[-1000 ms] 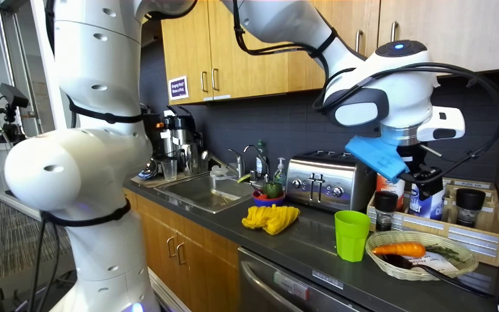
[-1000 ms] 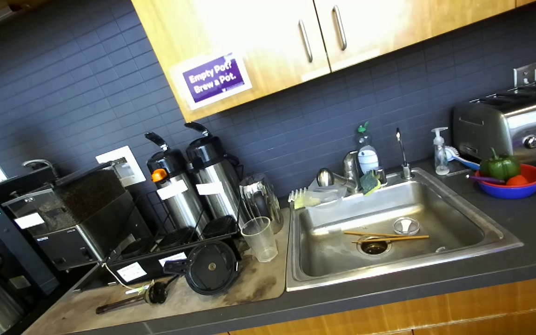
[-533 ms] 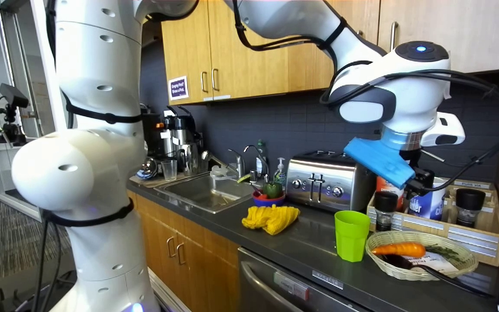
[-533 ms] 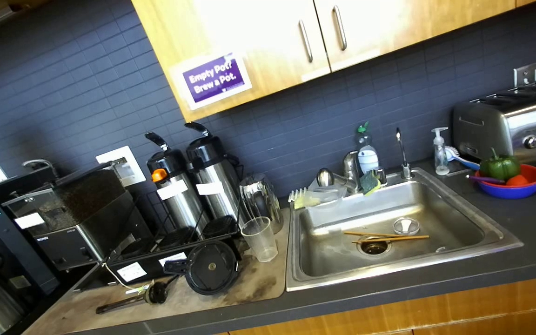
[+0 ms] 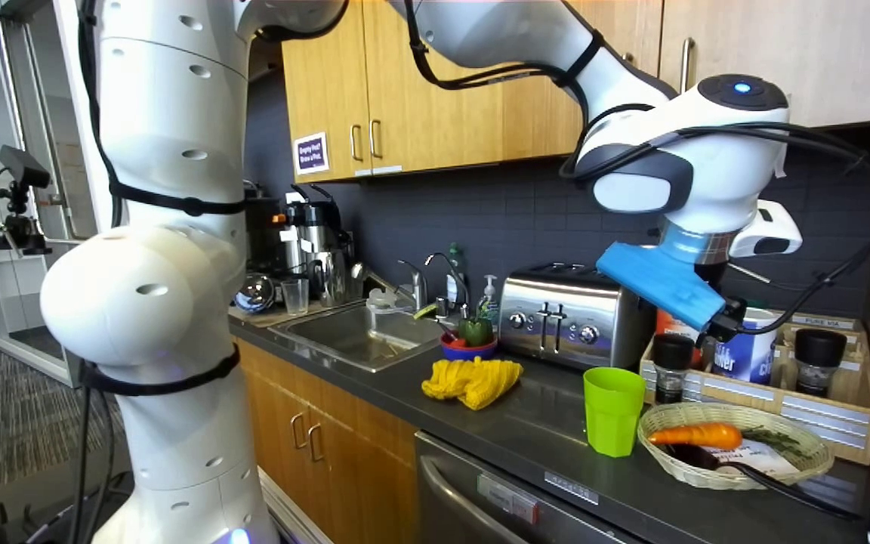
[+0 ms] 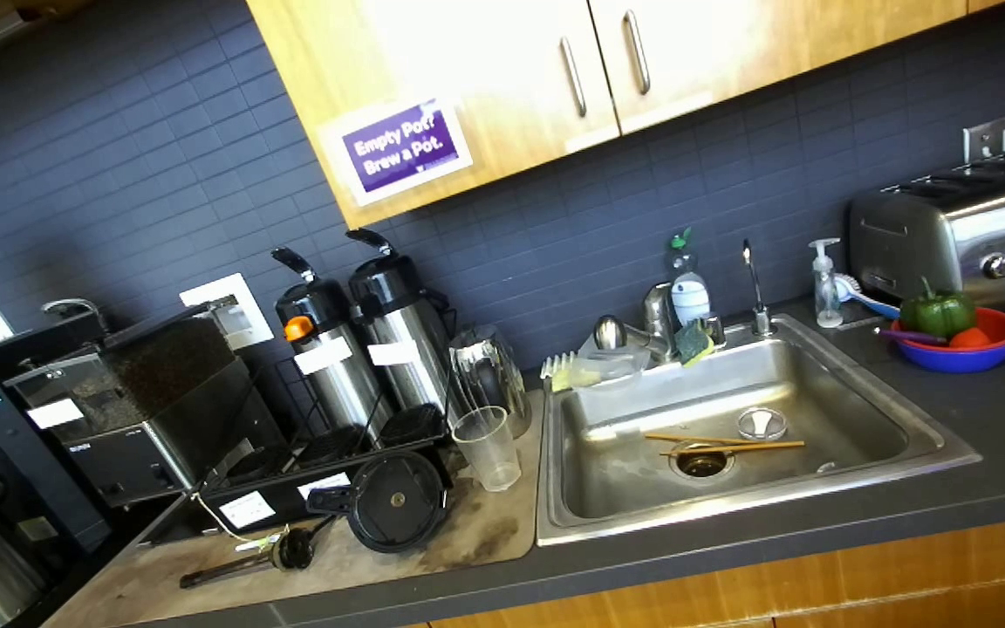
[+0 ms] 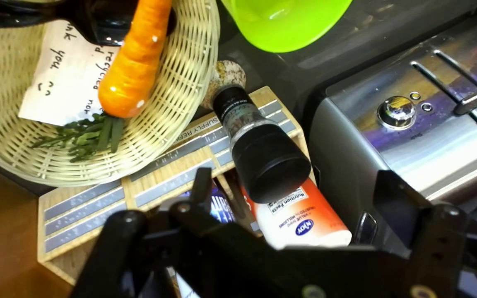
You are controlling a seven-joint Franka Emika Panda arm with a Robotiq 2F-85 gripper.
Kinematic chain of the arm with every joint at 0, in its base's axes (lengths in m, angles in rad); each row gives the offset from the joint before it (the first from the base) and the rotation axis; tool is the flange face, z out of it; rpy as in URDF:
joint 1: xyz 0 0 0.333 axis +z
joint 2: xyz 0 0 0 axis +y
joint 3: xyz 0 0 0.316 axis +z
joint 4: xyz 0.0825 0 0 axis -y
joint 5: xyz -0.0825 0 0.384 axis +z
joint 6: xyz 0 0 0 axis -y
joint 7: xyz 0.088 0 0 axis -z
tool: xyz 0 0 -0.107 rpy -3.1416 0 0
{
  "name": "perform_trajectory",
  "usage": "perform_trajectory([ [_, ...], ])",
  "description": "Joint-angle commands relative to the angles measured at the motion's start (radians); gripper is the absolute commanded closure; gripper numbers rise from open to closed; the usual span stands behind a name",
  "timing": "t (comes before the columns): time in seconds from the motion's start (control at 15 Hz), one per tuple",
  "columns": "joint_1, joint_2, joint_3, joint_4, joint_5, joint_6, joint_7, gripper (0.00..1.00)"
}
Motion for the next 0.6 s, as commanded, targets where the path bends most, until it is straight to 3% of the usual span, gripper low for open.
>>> perform_trajectory([
  [0.0, 0.059, 0.001, -0.062, 0.002, 0.007, -0.008, -0.003, 0.0],
  [0.33, 0.06, 0.001, -0.064, 0.002, 0.007, -0.008, -0.005, 0.0],
  [0.53, 0.086, -0.007, -0.091, -0.002, 0.008, -0.024, -0.072, 0.0],
])
